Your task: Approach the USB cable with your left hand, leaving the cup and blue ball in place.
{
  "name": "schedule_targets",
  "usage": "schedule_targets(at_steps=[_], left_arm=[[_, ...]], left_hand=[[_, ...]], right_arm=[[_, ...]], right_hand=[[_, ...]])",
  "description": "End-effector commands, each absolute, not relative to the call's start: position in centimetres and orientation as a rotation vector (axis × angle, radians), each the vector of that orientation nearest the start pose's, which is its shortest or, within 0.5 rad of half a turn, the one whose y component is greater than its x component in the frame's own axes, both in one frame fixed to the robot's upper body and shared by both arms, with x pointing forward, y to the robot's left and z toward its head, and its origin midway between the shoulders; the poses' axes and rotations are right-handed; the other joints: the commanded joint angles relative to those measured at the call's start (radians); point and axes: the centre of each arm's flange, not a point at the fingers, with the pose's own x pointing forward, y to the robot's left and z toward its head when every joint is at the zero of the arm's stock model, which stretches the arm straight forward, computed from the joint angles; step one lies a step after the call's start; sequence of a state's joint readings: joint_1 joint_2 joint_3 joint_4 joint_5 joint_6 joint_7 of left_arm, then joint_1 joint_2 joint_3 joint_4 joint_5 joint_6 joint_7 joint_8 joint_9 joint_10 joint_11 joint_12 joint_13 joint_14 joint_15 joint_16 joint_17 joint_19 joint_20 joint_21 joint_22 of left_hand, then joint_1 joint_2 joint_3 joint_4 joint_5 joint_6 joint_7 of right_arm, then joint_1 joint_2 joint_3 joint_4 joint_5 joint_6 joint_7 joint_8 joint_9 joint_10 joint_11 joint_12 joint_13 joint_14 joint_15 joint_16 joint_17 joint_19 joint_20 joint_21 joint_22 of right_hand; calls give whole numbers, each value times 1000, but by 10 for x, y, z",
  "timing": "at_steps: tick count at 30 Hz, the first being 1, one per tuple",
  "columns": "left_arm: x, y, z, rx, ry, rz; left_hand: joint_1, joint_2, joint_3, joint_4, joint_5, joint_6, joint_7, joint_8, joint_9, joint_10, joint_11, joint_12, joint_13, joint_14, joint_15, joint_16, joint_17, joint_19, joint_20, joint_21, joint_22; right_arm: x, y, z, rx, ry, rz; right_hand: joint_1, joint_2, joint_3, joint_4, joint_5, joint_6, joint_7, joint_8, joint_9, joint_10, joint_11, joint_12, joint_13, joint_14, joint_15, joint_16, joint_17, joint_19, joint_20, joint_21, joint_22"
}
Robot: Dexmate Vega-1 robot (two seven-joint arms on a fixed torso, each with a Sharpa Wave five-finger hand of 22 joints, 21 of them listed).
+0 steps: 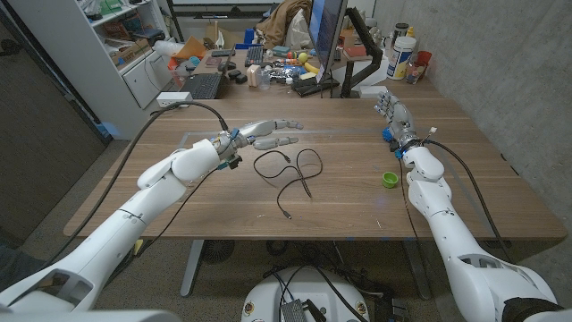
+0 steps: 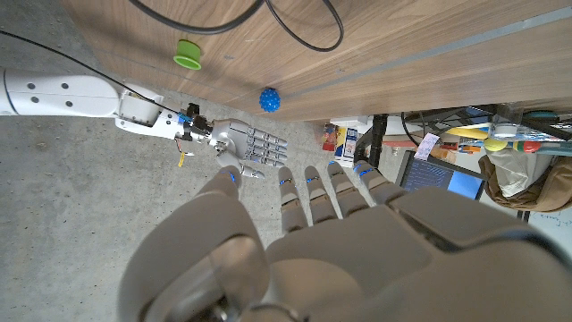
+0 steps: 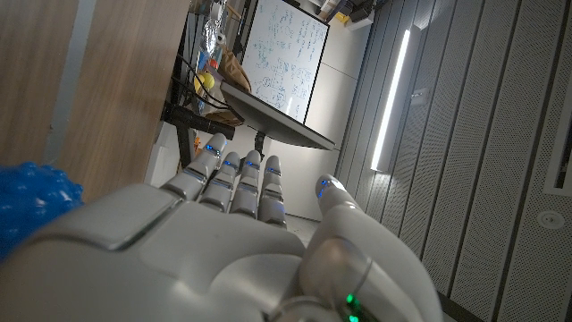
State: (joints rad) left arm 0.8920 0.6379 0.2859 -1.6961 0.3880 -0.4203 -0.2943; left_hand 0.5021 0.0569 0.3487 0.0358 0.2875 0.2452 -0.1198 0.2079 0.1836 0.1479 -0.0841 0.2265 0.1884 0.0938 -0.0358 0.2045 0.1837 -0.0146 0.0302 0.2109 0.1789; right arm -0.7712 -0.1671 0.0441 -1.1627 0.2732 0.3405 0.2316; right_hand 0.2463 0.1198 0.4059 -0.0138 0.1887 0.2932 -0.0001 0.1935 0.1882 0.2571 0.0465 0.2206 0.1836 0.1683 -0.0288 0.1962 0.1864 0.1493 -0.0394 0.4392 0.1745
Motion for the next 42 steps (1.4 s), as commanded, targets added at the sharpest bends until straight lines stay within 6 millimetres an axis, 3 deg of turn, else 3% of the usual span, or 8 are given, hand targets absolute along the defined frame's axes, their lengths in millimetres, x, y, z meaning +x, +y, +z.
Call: schedule_targets(at_steps=[1,22,42], left_arm=[[556,193,25,1259,-892,-453],[562,188,17,1261,-849,-490],[572,183,8,1259,-807,-495]], left_hand=[[7,1,-2,-2,-2,7,3,7,5,14,-4,2,5,12,-8,-1,2,5,1,2,6],[7,2,-3,-1,-3,19,3,7,5,21,-3,0,5,19,-11,-3,3,5,0,1,6],[8,2,-4,-1,-5,37,4,9,6,39,-21,1,5,25,-27,-4,2,8,3,1,6]], right_arm=[[660,-314,16,56,-756,121],[660,-318,14,56,-750,118],[662,-324,12,59,-748,114]], right_hand=[[-12,-1,3,-4,4,3,-1,2,2,7,-5,-5,3,3,2,-3,1,8,-22,-3,3],[-13,0,5,-6,5,4,0,2,2,8,-4,-5,3,5,3,-3,0,13,-21,-12,3],[-15,0,6,-6,4,6,-2,3,2,10,-3,-5,3,6,2,-4,0,16,-20,-19,3]])
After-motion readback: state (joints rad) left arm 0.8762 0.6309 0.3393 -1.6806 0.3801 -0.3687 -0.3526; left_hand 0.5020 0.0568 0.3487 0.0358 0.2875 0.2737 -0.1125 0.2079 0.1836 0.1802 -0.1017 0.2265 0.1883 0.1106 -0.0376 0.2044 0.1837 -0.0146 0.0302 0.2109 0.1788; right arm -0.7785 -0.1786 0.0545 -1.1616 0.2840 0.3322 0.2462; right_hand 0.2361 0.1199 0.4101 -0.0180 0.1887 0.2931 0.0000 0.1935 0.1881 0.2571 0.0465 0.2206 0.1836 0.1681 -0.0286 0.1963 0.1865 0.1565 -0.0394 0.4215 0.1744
